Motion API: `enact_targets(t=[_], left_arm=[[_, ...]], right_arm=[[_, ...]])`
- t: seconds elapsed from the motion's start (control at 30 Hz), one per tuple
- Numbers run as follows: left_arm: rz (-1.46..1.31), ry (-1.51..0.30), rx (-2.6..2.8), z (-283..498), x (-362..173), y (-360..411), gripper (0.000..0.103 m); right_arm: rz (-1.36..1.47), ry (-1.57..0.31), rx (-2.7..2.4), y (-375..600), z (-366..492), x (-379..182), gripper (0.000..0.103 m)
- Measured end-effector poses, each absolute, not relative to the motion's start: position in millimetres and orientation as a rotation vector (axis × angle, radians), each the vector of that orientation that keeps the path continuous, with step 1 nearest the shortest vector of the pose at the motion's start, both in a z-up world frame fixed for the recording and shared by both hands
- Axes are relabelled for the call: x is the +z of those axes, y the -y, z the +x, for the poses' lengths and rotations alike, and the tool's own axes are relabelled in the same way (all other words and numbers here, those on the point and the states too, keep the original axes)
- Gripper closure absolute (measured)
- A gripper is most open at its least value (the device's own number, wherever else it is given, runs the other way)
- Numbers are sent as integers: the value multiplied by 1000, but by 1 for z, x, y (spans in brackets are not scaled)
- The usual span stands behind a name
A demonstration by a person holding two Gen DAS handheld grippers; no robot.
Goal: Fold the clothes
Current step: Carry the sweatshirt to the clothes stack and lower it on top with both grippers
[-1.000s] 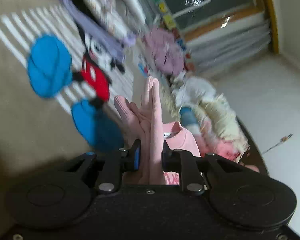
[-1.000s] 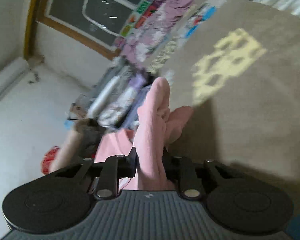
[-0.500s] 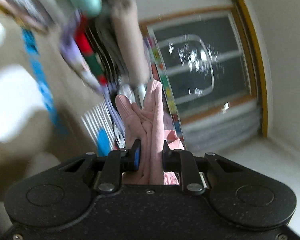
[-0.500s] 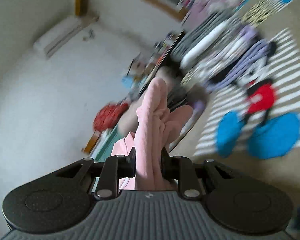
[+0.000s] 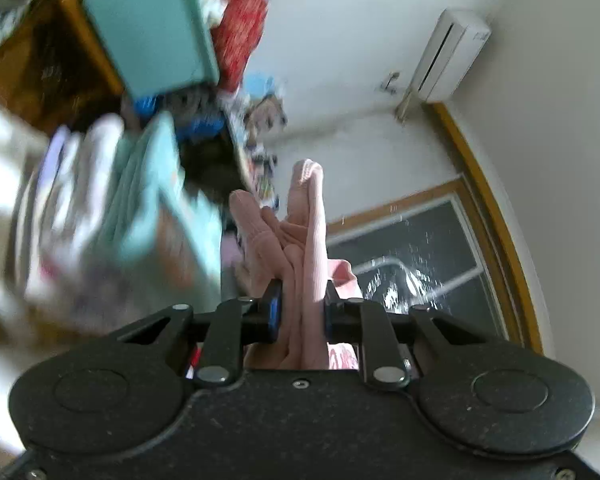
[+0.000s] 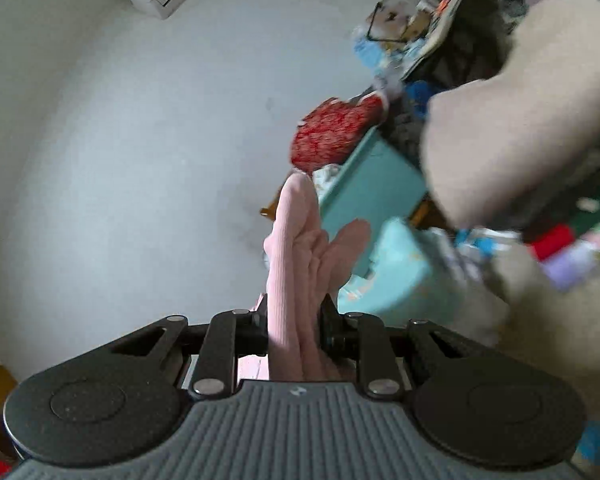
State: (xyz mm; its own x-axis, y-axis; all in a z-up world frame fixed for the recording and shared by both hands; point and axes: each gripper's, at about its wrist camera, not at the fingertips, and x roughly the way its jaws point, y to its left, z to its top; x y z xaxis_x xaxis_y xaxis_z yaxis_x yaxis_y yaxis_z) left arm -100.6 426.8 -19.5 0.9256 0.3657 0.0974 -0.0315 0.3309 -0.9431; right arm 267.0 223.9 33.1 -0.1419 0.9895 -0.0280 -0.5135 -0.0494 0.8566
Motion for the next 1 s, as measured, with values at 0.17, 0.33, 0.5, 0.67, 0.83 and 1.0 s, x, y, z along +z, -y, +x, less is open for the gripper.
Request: enact_targets(t=[0.17, 0.33, 0.5, 0.67, 0.83, 1.0], left_arm=[[-1179, 366, 310, -87, -3, -466, 85], [-1159, 346, 381, -77, -16, -492, 86], [-1230, 215, 487, -74, -73, -511, 86], [-1201, 274, 432, -87, -67, -508, 83], [-1071, 263, 462, -99, -46, -493, 63], [-946, 204, 482, -99, -28, -464, 49]], right_arm=[[738, -910, 1575, -291, 288, 45, 79], [788, -939, 1579, -332, 308, 28, 79], [554, -1033, 1352, -352, 301, -38, 78], [664, -972, 1435, -342, 290, -43, 78], [579, -937, 1387, -341, 281, -27, 66], [500, -790, 1331, -311, 267, 1, 42]])
